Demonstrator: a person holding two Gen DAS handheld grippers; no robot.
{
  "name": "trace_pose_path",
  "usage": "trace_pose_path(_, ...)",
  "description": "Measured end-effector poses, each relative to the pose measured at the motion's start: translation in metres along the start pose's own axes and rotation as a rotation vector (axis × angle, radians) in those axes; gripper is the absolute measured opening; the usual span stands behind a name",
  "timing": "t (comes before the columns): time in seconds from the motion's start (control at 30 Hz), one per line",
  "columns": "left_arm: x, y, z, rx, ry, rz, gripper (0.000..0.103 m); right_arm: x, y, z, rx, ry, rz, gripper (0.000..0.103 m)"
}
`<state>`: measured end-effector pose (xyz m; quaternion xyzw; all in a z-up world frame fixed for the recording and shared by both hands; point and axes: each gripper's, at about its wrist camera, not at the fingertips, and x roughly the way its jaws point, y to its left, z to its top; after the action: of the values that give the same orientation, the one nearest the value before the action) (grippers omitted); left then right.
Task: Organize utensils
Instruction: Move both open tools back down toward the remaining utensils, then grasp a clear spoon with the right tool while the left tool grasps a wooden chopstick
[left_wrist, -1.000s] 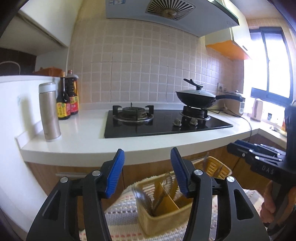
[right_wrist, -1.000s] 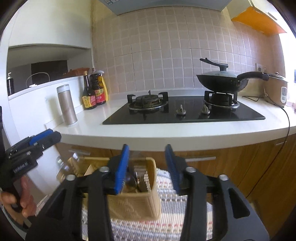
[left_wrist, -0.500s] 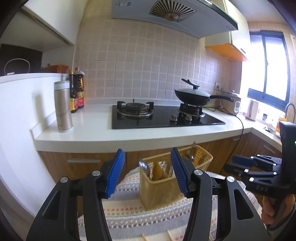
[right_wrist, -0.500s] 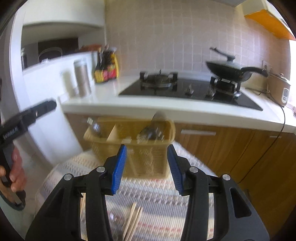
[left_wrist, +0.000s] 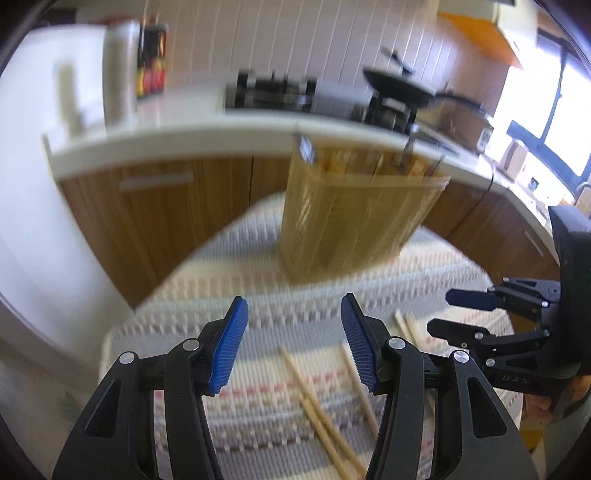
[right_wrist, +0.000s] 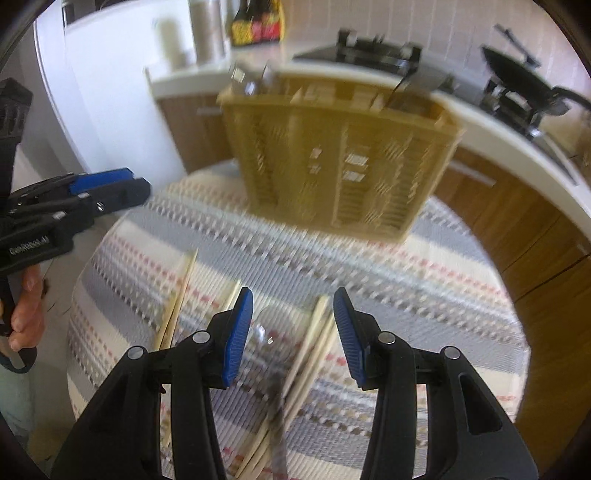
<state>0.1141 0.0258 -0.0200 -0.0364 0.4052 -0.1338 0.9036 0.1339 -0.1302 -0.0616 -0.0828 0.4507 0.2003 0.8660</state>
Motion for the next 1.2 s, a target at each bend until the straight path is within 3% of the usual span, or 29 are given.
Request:
trace_pose_path(0.17, 0.026, 0.009, -0.032, -0.002, 0.141, -0.023, 0.049, 0.031, 0.001, -0.004, -0.001, 0.115, 0.092, 0.042)
trace_pose_path(0.37, 0.036, 0.005, -0.069, 0.035, 0.250, -0.014, 0.049, 0.055, 0.005, -0.004, -0.014, 0.172, 0.083, 0.042)
trace_pose_path(0.47, 0.034, -0.010, -0.085, 0.104, 0.280, 0.003, 0.049, 0.062, 0.005, -0.005, -0.027, 0.189, 0.082, 0.042)
trace_pose_path(0.6, 0.036, -0.027, -0.098, 0.175, 0.300, 0.083, 0.050, 0.070, 0.010, -0.006, -0.048, 0.214, 0.048, 0.042)
trace_pose_path(0.73, 0.032, -0.027, -0.101, 0.173, 0.322, 0.076, 0.043, 0.071, 0.018, -0.008, -0.075, 0.227, 0.034, 0.042)
trace_pose_path(1.07, 0.044, -0.029, -0.088, 0.160, 0.350, 0.095, 0.042, 0.085, 0.039, -0.011, -0.126, 0.279, -0.014, 0.042)
trace_pose_path(1.13, 0.045, -0.032, -0.087, 0.181, 0.350, 0.121, 0.033, 0.088, 0.046, -0.009, -0.144, 0.291, -0.031, 0.036)
trace_pose_path(1.2, 0.042, -0.030, -0.087, 0.187, 0.350, 0.116, 0.017, 0.091, 0.051, -0.008, -0.155, 0.300, -0.027, 0.030)
